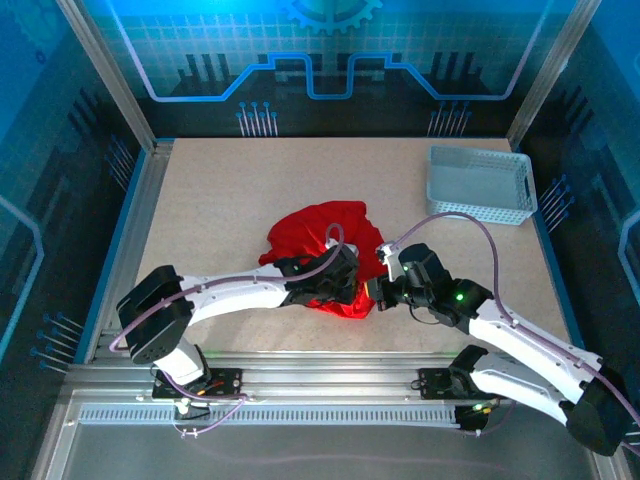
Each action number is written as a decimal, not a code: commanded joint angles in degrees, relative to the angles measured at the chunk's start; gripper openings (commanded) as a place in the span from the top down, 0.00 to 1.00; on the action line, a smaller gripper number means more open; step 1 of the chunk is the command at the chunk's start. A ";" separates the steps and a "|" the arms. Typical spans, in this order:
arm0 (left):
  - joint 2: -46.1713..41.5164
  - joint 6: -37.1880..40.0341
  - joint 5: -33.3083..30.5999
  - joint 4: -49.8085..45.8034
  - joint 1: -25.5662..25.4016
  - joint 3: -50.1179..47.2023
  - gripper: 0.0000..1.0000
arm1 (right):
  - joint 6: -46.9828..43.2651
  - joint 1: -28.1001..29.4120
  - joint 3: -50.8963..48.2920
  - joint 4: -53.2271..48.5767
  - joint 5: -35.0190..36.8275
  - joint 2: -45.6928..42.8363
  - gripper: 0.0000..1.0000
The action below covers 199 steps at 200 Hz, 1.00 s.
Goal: Fold the inside-out t-shirt
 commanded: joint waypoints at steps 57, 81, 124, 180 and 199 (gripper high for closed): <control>-14.30 4.08 10.23 13.28 1.87 -11.74 1.00 | -1.97 -4.72 3.74 -3.23 7.44 6.71 0.87; -14.75 2.66 15.23 16.75 3.99 -13.50 1.00 | -3.60 -4.63 4.58 -5.17 7.80 5.18 0.76; -14.51 2.09 17.58 19.54 5.35 -13.38 1.00 | -6.41 -3.94 5.08 -9.03 3.09 -2.59 0.58; -14.12 2.58 18.22 19.28 5.54 -12.38 1.00 | -6.66 0.30 2.89 -2.31 -5.52 -2.17 0.57; -14.54 2.47 18.24 19.28 5.58 -12.57 1.00 | -6.70 0.84 2.87 -0.27 -4.58 -0.32 0.57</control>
